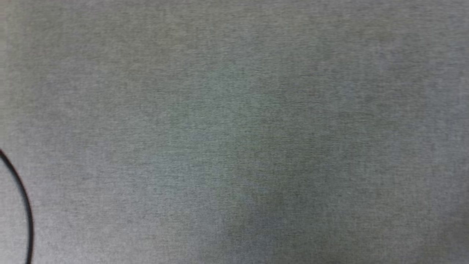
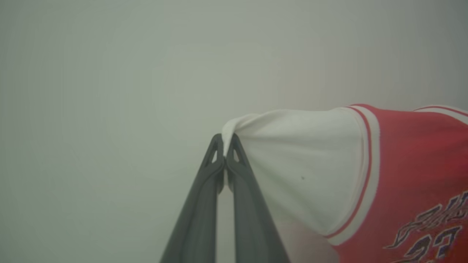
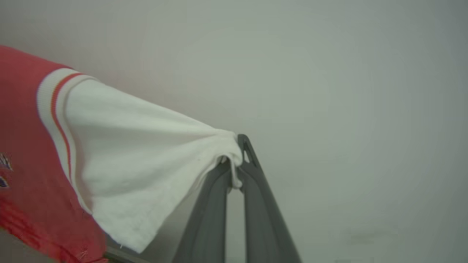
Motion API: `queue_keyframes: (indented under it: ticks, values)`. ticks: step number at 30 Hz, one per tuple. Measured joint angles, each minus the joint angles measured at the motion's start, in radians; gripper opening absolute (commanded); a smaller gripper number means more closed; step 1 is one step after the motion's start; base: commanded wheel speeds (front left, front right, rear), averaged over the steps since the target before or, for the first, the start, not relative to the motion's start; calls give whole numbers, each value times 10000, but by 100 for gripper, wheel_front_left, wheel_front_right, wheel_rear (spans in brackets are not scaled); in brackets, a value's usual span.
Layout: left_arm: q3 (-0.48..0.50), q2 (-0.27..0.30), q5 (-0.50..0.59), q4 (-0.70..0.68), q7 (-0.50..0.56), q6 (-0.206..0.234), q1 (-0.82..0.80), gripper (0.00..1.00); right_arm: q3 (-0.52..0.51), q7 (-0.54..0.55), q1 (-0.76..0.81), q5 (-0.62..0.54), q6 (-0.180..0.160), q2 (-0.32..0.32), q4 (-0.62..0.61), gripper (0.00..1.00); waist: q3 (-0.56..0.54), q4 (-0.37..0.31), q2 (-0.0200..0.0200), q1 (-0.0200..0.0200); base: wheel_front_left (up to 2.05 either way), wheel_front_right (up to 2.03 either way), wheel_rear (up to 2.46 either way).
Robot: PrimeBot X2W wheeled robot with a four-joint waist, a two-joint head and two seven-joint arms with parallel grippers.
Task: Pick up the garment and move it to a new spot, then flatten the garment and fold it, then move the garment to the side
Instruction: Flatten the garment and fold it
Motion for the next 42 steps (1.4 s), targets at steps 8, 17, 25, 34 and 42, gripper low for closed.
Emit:
queue_keyframes:
  ticks: [8, 17, 25, 34, 42]
  values:
    - [-861, -936, -456, 782, -579, -203, 2345, 0, 819, -405, 2272, 732, 0, 316, 754, 0, -439, 233, 0, -1, 0, 0, 0]
    - [-1806, -984, -1218, 464, -702, -245, 6733, 0, 1918, -360, 6107, 2416, 0, -481, 276, 0, -1937, 316, 0, -3, 0, 0, 0]
    - [-2476, -433, -1768, -531, -627, -259, 10160, 0, 2577, -299, 9221, 3519, 2, -1254, -773, 0, -3454, 325, 0, -4, 0, 0, 0]
    - [-3039, 299, -2286, -1860, -111, 579, 13600, 0, 3436, -552, 12112, 3279, 0, -2157, -1816, 0, -5084, 216, 0, -7, 0, 0, 0]
    - [-2790, 905, -2928, -3315, -157, 1446, 15480, 0, 3647, -435, 13735, 3448, 0, -2903, -3078, 0, -5986, 1, 0, -6, 0, 0, 0]
